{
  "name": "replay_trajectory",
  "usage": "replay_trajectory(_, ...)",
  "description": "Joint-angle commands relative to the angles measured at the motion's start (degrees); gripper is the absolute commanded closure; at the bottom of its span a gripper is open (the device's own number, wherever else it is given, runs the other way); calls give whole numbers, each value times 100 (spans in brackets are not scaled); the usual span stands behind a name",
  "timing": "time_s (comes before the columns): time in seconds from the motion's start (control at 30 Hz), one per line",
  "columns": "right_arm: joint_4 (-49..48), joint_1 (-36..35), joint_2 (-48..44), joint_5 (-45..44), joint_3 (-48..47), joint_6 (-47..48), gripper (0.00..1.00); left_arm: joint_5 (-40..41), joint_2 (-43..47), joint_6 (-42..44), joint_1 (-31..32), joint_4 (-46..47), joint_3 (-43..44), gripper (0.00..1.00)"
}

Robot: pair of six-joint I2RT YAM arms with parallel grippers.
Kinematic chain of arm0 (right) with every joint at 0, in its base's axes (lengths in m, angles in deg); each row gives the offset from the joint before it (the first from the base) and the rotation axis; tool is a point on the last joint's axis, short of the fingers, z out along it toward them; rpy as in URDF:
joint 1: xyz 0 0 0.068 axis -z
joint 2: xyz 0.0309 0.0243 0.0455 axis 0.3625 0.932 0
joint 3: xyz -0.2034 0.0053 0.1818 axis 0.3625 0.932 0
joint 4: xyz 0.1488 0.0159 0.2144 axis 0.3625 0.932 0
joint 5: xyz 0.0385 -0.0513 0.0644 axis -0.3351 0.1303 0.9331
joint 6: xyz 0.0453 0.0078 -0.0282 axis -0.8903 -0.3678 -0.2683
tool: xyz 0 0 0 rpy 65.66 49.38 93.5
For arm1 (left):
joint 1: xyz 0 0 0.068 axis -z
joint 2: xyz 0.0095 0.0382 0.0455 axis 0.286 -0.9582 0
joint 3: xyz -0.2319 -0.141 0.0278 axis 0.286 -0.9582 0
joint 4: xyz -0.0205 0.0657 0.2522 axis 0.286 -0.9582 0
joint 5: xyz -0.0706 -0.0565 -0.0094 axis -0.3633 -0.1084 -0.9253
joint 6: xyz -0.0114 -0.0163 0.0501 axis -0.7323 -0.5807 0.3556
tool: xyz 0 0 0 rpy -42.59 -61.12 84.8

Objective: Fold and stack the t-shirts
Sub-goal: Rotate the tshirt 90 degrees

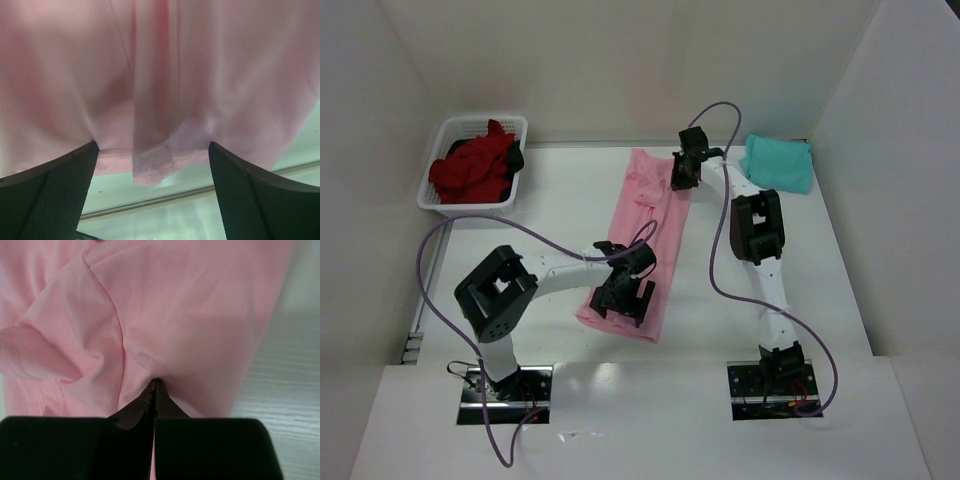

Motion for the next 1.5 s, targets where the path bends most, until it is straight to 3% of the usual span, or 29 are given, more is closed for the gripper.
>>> replay_trajectory(0.0,187,-87,301,77,-388,119,100,-879,-362,-238,178,331,123,2)
replay_trajectory(0.5,358,-249,882,296,-1314,280,100,-1035,-775,-946,293,790,683,2)
replay_trajectory(0.63,485,-249,421,164,-1242,328,100,-614,-198,-1133,293,522,683,1)
replay_trajectory(0.73,400,-249,-181,112,-794,333,93,-451,284,-1140,246,378,814,1)
replay_trajectory(0.77,344,-249,-589,112,-666,378,83,-388,484,-1080,240,226,943,1)
replay_trajectory(0.83,277,-249,-1028,164,-418,386,55,-259,733,-939,118,54,1093,1)
replay_trajectory(0.87,266,-249,-1332,222,-409,386,34,-204,997,-871,108,-43,1148,1)
replay_trajectory(0.97,266,-249,-1720,449,-347,386,3,-1,1604,-766,2,-116,1139,1)
replay_trajectory(1.13,213,-249,-1775,793,-298,201,0,405,2198,-823,-373,48,646,1)
replay_trajectory(1.3,-520,-328,-1869,1403,689,201,0,597,2388,-1078,-674,214,81,1)
replay_trajectory(1.47,-937,-477,-1639,1812,961,456,1,-170,2611,-1148,-828,1118,-743,1)
